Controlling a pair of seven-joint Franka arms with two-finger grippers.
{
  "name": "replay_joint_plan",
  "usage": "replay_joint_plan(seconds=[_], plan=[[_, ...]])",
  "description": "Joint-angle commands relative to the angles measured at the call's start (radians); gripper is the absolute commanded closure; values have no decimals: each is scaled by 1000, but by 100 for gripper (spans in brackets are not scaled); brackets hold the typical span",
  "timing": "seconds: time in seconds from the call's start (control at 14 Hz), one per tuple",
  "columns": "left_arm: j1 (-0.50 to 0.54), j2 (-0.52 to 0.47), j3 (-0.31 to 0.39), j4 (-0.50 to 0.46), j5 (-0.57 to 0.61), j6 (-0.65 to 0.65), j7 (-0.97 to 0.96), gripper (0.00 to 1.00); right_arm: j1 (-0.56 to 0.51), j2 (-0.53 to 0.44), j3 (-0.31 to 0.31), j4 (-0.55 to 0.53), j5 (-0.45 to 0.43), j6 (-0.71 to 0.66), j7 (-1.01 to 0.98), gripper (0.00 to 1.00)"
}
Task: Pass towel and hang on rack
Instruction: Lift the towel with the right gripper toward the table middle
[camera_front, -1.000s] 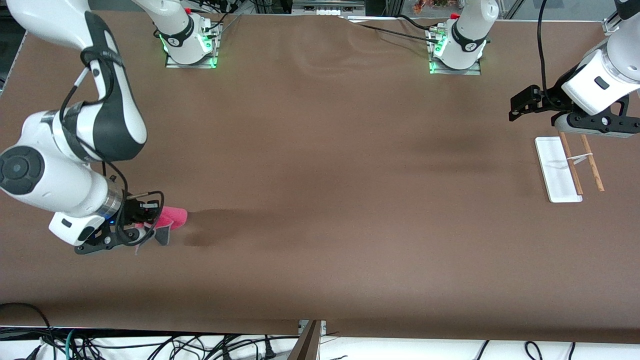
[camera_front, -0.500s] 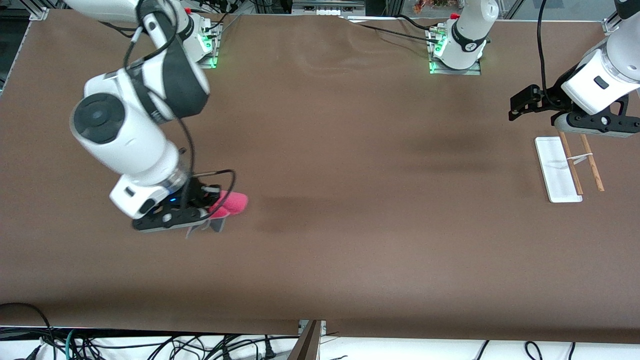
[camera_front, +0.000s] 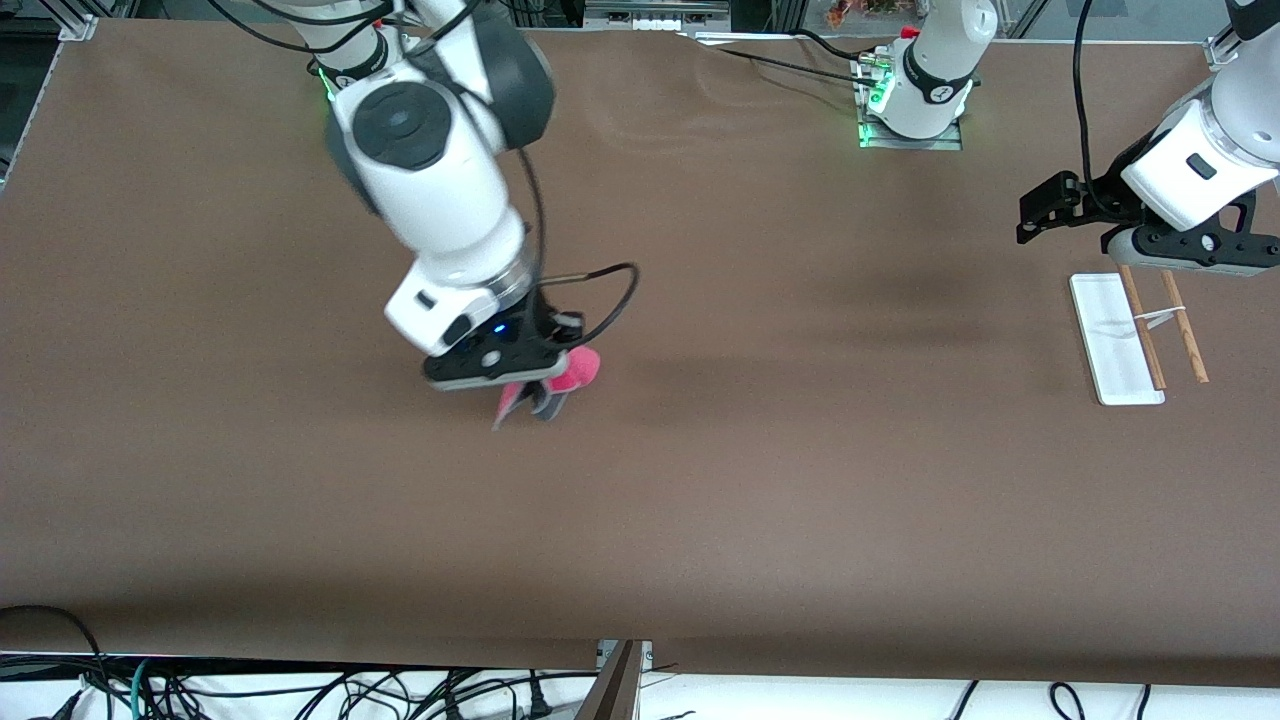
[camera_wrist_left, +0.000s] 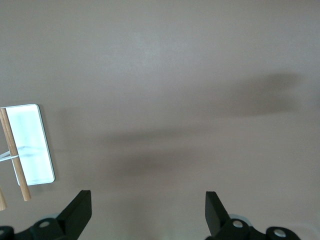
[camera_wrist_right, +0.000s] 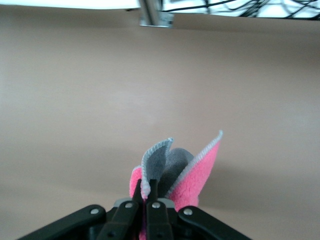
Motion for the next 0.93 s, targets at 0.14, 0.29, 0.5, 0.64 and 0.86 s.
replay_joint_plan(seconds=[0.14, 0.29, 0.5, 0.64, 0.86], plan=[[-19, -28, 0, -62, -37, 44, 4, 0, 115, 14, -10, 22, -5, 58, 117, 100], [-19, -23, 0, -84, -37, 46, 3, 0, 159, 18, -10, 22, -6, 87, 198, 100], [-17, -11, 0, -231, -36, 152, 3, 0, 199, 25, -10, 22, -8, 142, 279, 100], [-8, -9, 1, -315, -39, 260, 57, 0, 207, 25, -10, 21, -5, 150, 280, 100], [-12, 12, 0, -413, -210, 425, 315, 0, 228, 40, -10, 21, -5, 163, 282, 100]])
